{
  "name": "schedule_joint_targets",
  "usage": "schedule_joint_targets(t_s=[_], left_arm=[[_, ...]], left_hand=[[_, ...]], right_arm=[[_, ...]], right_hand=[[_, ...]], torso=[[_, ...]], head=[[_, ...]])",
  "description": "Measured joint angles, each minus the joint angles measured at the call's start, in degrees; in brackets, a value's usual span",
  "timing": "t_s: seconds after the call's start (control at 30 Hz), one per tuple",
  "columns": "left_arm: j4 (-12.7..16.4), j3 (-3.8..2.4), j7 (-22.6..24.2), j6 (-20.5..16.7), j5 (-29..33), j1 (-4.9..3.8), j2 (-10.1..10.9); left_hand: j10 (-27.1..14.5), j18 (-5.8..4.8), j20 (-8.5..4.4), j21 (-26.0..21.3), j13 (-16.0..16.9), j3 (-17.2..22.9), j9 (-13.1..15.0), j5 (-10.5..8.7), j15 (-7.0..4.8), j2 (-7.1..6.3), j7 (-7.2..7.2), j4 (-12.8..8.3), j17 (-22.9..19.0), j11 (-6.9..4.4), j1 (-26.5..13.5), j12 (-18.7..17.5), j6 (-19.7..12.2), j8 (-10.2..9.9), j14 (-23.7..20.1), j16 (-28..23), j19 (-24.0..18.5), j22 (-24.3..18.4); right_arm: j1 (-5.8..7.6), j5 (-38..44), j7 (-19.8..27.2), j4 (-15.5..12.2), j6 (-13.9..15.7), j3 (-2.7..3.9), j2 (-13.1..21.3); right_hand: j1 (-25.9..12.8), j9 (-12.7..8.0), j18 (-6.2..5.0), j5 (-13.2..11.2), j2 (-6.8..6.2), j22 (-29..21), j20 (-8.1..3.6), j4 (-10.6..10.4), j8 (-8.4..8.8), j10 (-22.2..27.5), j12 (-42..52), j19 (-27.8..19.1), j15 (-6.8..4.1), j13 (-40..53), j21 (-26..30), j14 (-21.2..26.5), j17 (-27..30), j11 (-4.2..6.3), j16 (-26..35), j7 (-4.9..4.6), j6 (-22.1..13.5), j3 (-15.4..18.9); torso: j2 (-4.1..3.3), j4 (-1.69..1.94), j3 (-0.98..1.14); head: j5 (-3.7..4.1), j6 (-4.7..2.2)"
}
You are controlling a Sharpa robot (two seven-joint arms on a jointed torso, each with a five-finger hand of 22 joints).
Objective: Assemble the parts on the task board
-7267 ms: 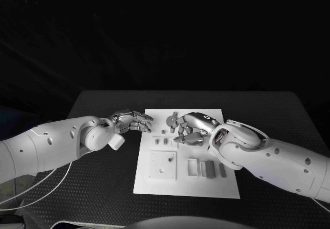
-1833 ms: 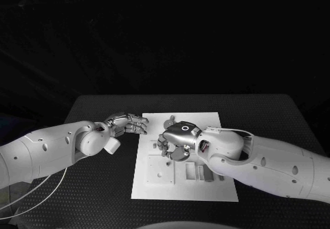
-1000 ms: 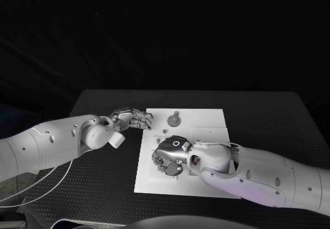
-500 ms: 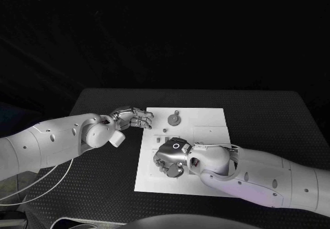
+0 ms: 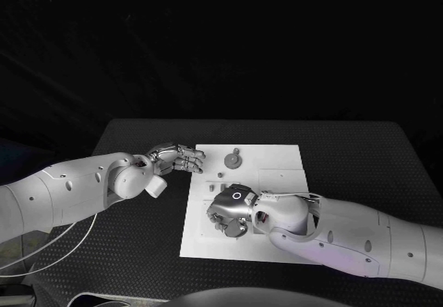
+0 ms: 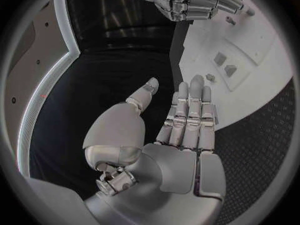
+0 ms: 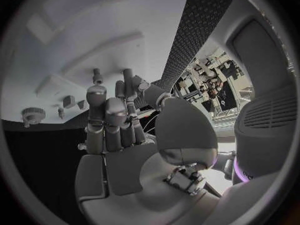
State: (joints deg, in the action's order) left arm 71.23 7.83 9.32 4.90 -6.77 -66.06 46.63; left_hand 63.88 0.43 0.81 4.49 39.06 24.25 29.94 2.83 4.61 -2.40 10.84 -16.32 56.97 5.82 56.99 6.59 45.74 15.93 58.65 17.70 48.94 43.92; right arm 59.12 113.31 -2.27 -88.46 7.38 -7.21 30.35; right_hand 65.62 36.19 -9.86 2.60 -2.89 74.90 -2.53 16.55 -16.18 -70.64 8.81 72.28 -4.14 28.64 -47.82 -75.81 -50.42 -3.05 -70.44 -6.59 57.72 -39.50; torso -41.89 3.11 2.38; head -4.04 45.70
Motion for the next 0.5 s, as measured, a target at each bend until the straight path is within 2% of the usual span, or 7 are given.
schedule_joint_targets(t_s=[0.5], left_arm=[[0.00,0.00,-0.05,0.08,-0.07,0.00,0.01]], left_hand=[[0.00,0.00,0.00,0.00,-0.01,0.00,-0.05,0.00,0.00,0.00,0.00,0.00,0.05,0.00,0.00,0.00,0.00,0.00,0.00,0.00,0.00,0.00]], right_arm=[[-0.04,0.43,0.18,0.24,0.31,-0.01,-0.10]], right_hand=[[-0.15,0.01,-0.02,-0.01,-0.16,0.00,0.00,-0.01,-0.22,0.00,0.00,0.00,-0.01,0.15,0.00,-0.01,-0.05,0.00,0.00,-0.04,-0.09,-0.01]], torso=[[0.00,-0.02,0.00]], head=[[-0.05,-0.05]])
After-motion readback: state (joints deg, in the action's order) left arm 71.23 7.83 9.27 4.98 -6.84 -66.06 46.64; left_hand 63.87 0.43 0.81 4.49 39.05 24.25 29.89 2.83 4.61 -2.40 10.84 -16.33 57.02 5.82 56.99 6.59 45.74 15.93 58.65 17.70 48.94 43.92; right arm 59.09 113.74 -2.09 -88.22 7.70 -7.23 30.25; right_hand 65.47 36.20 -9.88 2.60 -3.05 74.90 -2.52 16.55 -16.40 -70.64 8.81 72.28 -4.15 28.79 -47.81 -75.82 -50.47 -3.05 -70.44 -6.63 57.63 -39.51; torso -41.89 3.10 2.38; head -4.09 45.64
